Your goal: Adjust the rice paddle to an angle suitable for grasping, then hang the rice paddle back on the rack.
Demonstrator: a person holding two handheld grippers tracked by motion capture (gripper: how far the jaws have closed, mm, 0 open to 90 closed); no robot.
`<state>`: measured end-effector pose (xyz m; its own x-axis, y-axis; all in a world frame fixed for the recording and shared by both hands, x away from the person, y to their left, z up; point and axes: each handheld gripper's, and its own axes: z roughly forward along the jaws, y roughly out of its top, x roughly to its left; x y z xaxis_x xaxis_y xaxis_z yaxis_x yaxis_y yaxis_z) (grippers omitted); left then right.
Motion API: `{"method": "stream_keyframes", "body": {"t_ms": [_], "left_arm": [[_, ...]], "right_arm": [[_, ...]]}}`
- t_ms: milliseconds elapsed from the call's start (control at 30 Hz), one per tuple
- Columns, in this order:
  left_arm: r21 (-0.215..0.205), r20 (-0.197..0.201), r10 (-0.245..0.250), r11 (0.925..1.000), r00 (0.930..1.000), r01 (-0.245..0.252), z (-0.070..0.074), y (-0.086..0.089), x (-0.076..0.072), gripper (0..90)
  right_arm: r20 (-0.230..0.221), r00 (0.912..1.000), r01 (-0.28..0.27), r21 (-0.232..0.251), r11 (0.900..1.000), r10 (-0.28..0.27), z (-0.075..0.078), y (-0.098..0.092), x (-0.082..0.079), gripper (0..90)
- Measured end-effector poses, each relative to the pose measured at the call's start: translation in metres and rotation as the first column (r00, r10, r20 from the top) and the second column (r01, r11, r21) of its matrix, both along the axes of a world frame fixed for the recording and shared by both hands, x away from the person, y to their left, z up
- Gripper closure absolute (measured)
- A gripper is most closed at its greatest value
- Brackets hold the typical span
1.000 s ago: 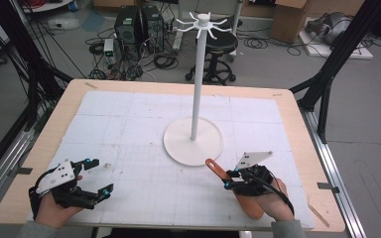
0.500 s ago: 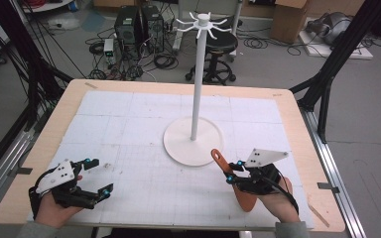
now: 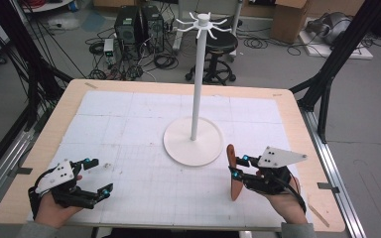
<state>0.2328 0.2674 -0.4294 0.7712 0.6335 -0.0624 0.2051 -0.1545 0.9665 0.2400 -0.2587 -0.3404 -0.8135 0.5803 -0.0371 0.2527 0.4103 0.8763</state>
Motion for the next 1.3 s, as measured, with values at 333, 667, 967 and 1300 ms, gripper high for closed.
{"method": "stream_keyframes", "body": {"t_ms": [333, 667, 967, 1300], "left_arm": [[-0.003, -0.001, 0.0, 1.0, 1.0, 0.0, 0.0, -0.001, 0.0, 1.8], [-0.005, -0.012, -0.005, 1.0, 0.9999, 0.005, -0.001, -0.004, 0.003, 1.8], [-0.001, -0.013, -0.005, 1.0, 0.9999, 0.005, -0.002, -0.004, -0.001, 1.7], [-0.015, -0.004, 0.021, 0.9997, 0.9998, -0.021, 0.0, 0.005, -0.006, 1.8]], "right_arm": [[0.042, 0.9991, -0.013, 0.075, 0.997, 0.01, 0.007, -0.011, -0.004, 64.1], [0.053, 0.9986, -0.005, 0.122, 0.992, -0.001, 0.005, -0.028, -0.004, 64.2], [0.047, 0.9987, 0.013, 0.152, 0.988, -0.02, 0.004, -0.038, -0.002, 64.1], [0.057, 0.9981, 0.014, 0.171, 0.985, -0.024, 0.006, -0.04, 0.004, 64.1]]}}
